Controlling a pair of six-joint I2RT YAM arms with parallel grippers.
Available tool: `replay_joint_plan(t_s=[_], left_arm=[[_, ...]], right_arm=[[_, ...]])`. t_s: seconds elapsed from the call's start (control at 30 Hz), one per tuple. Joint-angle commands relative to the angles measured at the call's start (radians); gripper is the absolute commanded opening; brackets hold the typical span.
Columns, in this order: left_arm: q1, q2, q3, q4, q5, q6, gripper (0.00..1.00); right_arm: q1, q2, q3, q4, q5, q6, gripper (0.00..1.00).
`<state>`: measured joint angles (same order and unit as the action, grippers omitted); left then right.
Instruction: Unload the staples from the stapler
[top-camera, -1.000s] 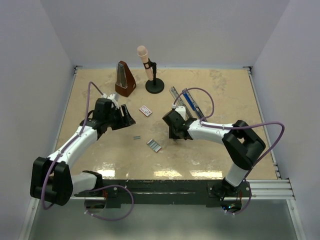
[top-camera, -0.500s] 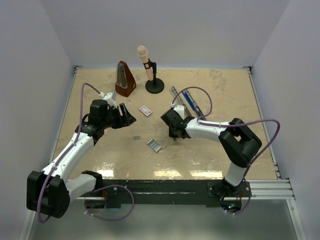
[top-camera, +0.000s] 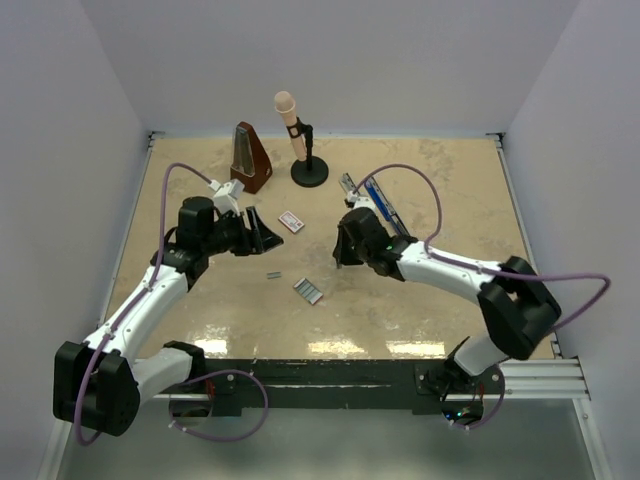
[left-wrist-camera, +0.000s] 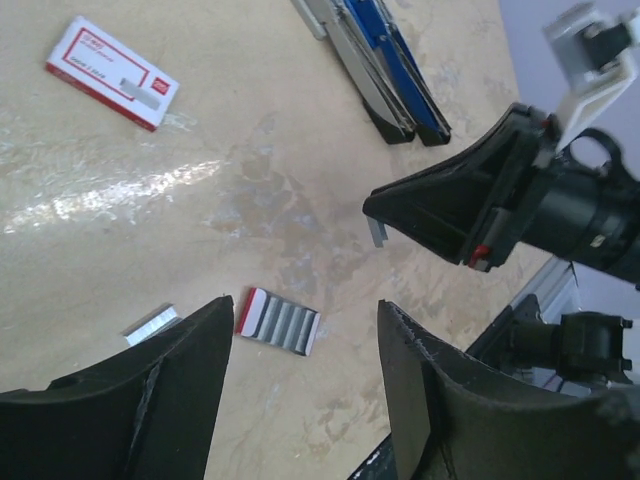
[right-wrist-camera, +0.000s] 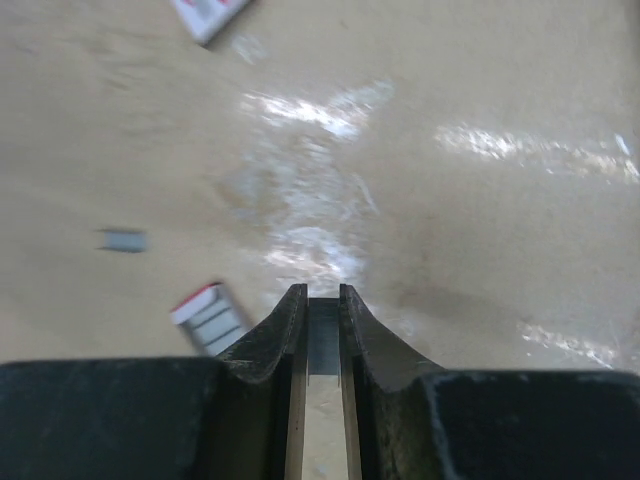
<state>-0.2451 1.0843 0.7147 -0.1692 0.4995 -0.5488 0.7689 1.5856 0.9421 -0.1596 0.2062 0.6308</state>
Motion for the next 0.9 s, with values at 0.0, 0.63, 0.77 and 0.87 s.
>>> replay_joint_plan(t_s=[0.0,0.63,0.77,0.87], left_arm=[[-0.005,-0.024,0.054,0.106,0.187,0.02,0.64],[-0.091,-0.047,-0.075,0.732,0.439,-0.299,0.59],[-0.109,-0.043,-0.083,0.769,0.436,-0.323,0.59],[-0.118,-0.034,-0.093,0.803,0.438,-0.344,0.59]], right_arm=[[-0.037,-0.183,-0.052,0.253,-0.237,-0.023,0.13],[-0.048,-0.415,-0.181,0.689,-0.6,0.242,0.15],[-0.048,-0.427,-0.193,0.724,-0.597,0.259,0.16],[-0.049,-0.44,-0.2,0.744,-0.593,0.27,0.16]])
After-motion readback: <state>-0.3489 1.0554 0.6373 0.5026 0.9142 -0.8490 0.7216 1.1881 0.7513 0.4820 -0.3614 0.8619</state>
